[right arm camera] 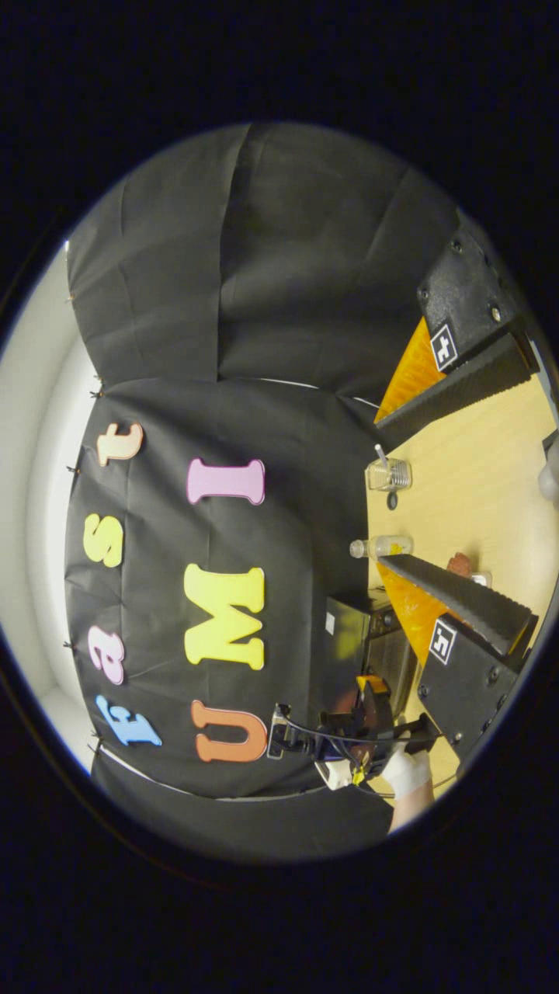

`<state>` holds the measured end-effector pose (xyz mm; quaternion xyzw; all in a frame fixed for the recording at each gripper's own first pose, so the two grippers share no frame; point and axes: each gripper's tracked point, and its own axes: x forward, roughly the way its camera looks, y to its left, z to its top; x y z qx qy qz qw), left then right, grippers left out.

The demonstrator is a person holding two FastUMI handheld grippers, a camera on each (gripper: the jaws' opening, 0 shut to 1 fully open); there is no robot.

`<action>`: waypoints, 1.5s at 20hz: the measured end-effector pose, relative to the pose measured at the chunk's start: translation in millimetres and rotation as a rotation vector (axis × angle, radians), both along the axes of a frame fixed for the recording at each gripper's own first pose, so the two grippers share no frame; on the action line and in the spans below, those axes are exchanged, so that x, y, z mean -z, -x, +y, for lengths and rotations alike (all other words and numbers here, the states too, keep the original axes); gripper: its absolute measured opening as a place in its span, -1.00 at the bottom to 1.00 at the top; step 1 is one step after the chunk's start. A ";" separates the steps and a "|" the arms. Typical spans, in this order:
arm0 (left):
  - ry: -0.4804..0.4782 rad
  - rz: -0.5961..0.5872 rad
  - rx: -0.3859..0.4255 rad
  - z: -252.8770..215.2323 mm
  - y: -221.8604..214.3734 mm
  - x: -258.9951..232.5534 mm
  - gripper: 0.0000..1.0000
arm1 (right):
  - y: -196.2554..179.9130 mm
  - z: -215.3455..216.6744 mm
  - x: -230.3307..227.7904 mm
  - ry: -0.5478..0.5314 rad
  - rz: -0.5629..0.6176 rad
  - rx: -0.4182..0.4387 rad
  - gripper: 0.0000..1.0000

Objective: Open the electric oven with the left hand, put the food in, and close the electric oven.

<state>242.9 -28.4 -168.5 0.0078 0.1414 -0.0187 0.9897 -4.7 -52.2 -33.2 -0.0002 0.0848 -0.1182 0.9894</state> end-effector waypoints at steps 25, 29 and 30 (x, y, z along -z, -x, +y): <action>0.005 0.133 0.008 1.1 118.6 109.6 0.94 | 38.3 19.2 41.8 -0.016 0.092 -0.049 1.00; -0.001 0.192 0.010 0.2 128.0 132.0 0.94 | 42.1 19.1 46.5 -0.015 0.103 -0.039 1.00; -0.008 0.213 0.013 0.6 130.9 138.4 0.94 | 42.1 19.3 48.1 -0.015 0.107 -0.038 1.00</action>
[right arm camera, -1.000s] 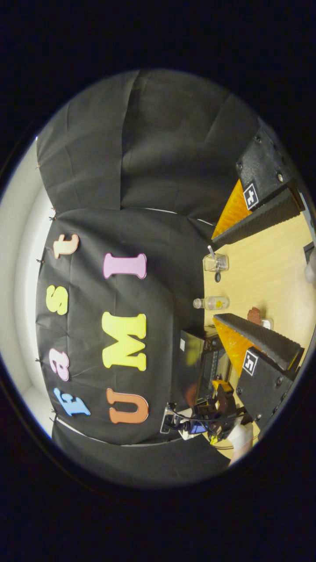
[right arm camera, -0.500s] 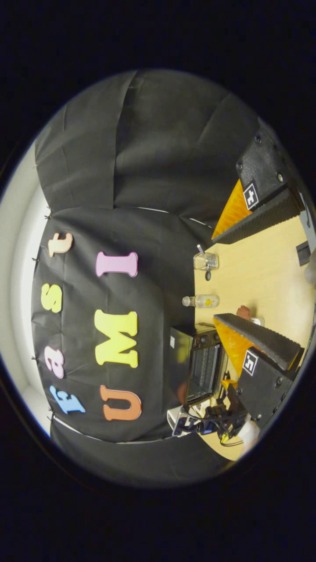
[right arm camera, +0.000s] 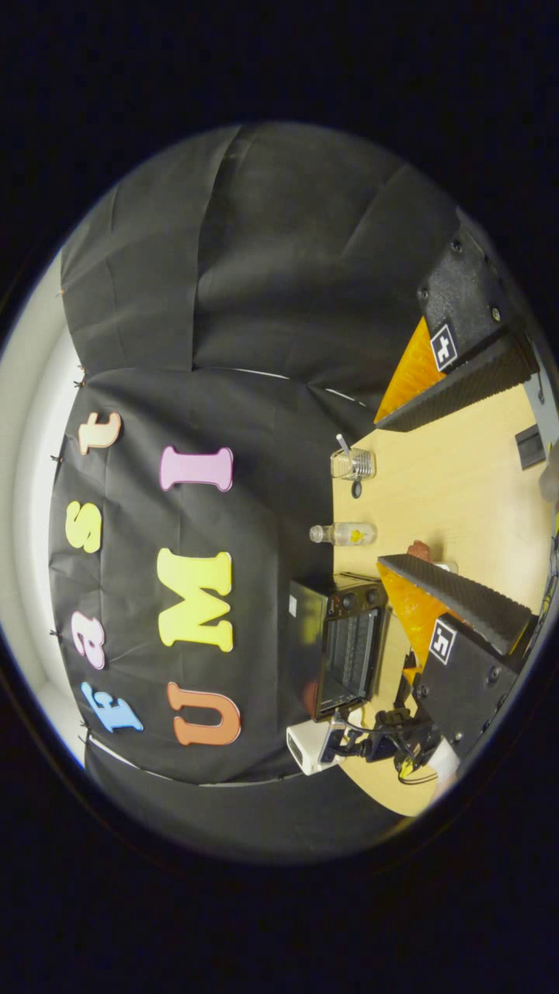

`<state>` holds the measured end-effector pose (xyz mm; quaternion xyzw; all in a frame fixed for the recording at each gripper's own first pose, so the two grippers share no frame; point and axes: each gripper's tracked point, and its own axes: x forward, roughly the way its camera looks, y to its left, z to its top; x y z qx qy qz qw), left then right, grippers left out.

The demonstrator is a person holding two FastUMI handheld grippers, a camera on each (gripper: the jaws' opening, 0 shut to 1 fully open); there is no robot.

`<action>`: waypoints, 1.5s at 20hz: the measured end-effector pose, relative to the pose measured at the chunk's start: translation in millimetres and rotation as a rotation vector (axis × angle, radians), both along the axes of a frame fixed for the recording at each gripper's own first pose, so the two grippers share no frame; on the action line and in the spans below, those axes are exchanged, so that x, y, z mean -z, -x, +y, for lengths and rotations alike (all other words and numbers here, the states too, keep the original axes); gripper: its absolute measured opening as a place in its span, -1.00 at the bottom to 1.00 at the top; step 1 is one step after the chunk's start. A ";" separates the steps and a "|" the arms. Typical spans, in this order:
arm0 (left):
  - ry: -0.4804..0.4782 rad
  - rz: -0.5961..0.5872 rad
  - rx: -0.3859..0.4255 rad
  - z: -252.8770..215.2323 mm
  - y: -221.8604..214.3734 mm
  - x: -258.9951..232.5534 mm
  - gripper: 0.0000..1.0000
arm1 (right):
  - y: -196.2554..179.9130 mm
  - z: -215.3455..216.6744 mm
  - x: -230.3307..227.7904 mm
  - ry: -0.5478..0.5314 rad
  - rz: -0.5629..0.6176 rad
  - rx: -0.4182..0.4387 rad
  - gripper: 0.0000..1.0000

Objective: Open the electric oven with the left hand, put the food in, and close the electric oven.

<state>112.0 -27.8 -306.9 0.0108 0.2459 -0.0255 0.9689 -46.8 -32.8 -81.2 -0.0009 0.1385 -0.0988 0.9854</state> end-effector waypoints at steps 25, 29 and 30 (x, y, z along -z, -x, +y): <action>0.006 -0.063 -0.068 38.1 55.7 -60.4 0.94 | -101.1 8.6 123.7 -0.172 0.242 -0.261 1.00; 0.024 -0.081 -0.130 40.0 78.5 -90.8 0.94 | -146.5 32.1 178.4 -0.301 0.391 -0.389 0.87; 0.029 -0.087 -0.149 40.3 82.2 -96.9 0.94 | -156.4 37.4 189.7 -0.339 0.423 -0.415 0.82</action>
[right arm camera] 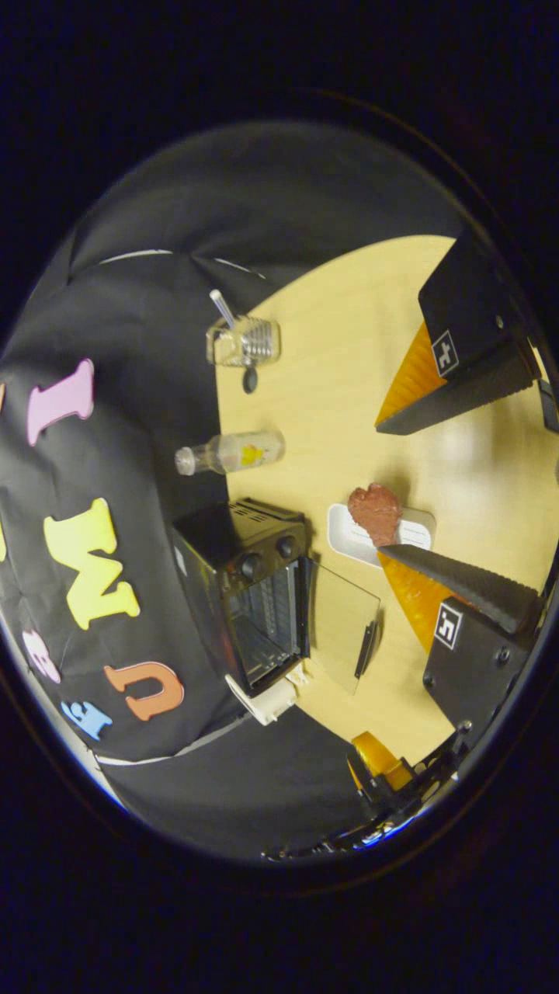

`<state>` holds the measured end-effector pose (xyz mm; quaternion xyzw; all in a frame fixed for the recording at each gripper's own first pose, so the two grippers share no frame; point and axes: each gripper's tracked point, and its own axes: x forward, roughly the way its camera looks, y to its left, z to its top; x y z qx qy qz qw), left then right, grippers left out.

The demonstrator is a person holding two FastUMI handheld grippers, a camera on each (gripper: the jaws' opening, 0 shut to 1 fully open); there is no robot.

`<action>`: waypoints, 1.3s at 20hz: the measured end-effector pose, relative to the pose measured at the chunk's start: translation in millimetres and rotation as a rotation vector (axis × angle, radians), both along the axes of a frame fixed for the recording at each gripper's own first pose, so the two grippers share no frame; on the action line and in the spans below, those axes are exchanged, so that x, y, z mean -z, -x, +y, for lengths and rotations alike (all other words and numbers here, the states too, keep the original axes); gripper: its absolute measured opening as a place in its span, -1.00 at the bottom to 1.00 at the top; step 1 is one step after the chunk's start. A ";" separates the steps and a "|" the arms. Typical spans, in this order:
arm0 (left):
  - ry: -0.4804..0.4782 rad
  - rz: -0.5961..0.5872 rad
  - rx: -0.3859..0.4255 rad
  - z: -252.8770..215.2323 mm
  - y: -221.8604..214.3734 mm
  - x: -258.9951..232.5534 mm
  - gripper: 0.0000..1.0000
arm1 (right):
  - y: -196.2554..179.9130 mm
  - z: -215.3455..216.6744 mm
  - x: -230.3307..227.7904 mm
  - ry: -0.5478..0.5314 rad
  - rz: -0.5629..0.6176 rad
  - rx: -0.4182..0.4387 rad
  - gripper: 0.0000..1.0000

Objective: Open the electric oven with the left hand, put the food in, and close the electric oven.

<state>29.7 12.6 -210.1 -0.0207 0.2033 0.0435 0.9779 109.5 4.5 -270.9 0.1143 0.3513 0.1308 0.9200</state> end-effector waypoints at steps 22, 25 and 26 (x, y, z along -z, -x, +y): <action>-0.012 -0.026 -0.257 17.9 79.3 -42.6 0.94 | -37.9 41.4 6.4 -0.401 0.262 -0.093 -0.69; -0.015 -0.057 -0.223 23.8 92.2 -50.2 0.94 | -27.4 58.7 -25.6 -0.442 0.219 -0.068 -0.68; -0.005 -0.065 -0.205 25.0 99.1 -50.7 0.94 | -22.2 65.4 -36.1 -0.443 0.193 -0.061 -0.69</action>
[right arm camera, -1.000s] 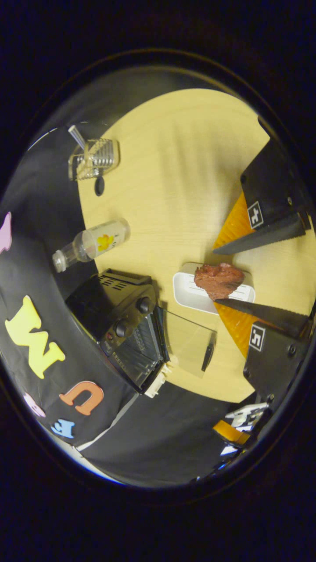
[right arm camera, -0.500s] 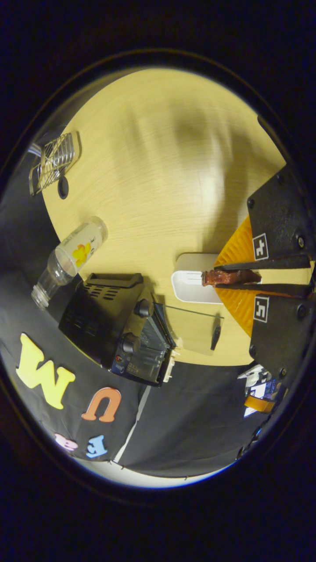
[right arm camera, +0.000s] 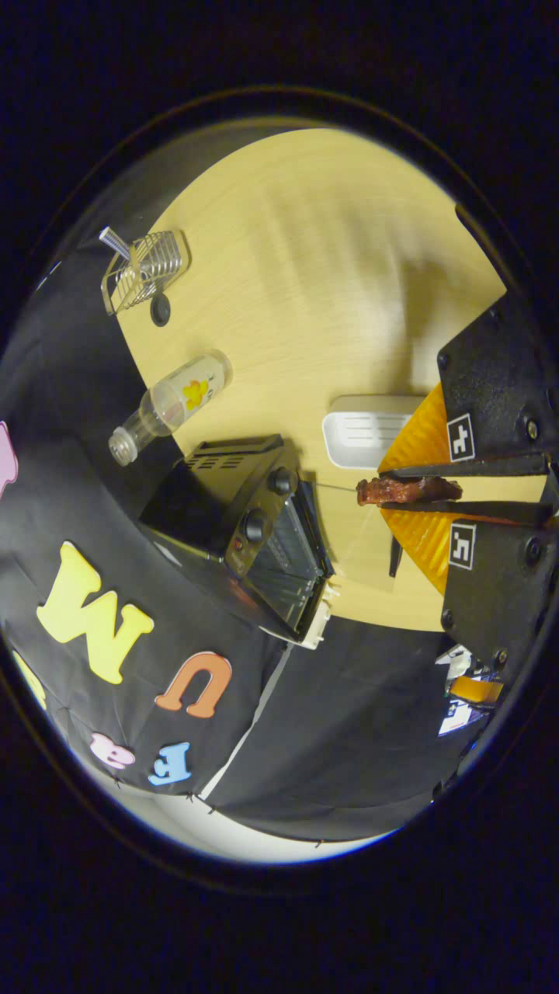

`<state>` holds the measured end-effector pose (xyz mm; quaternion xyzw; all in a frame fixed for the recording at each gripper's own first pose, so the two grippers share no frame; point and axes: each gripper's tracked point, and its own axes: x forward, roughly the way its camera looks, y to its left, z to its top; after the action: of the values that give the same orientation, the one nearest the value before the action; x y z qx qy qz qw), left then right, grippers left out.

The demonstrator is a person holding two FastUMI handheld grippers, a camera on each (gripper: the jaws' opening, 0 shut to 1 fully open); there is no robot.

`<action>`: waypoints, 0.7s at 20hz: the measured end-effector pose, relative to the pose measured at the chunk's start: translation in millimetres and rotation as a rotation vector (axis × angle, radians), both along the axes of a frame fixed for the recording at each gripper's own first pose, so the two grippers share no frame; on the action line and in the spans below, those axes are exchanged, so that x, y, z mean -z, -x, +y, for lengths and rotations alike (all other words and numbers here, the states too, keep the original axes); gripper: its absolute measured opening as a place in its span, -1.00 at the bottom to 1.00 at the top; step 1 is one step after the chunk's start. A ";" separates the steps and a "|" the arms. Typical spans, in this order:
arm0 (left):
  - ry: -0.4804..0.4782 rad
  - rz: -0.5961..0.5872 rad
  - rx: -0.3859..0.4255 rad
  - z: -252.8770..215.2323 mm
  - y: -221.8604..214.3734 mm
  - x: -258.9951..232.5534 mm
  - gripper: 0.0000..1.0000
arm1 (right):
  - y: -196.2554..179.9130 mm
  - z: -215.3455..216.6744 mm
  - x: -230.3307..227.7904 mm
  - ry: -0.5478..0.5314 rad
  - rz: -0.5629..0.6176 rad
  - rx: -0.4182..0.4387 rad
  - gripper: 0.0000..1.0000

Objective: Open the electric oven with the left hand, put the food in, and close the electric oven.

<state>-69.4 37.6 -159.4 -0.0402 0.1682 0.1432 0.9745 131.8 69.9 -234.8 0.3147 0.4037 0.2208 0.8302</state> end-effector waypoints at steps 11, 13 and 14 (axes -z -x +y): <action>0.037 -0.064 0.126 72.9 113.8 -13.2 0.94 | 89.1 119.1 -94.1 -0.205 -0.165 0.325 -0.69; 0.035 -0.082 0.129 82.4 123.6 -23.8 0.92 | 101.3 144.0 -92.3 -0.230 -0.152 0.344 -0.70; 0.037 -0.089 0.127 87.7 126.3 -25.6 0.91 | 103.8 155.5 -89.8 -0.228 -0.148 0.341 -0.70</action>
<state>-195.7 125.3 -133.7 -0.0539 0.1296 0.0759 0.9872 28.0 225.4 -145.0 0.4531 0.2549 0.1438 0.8420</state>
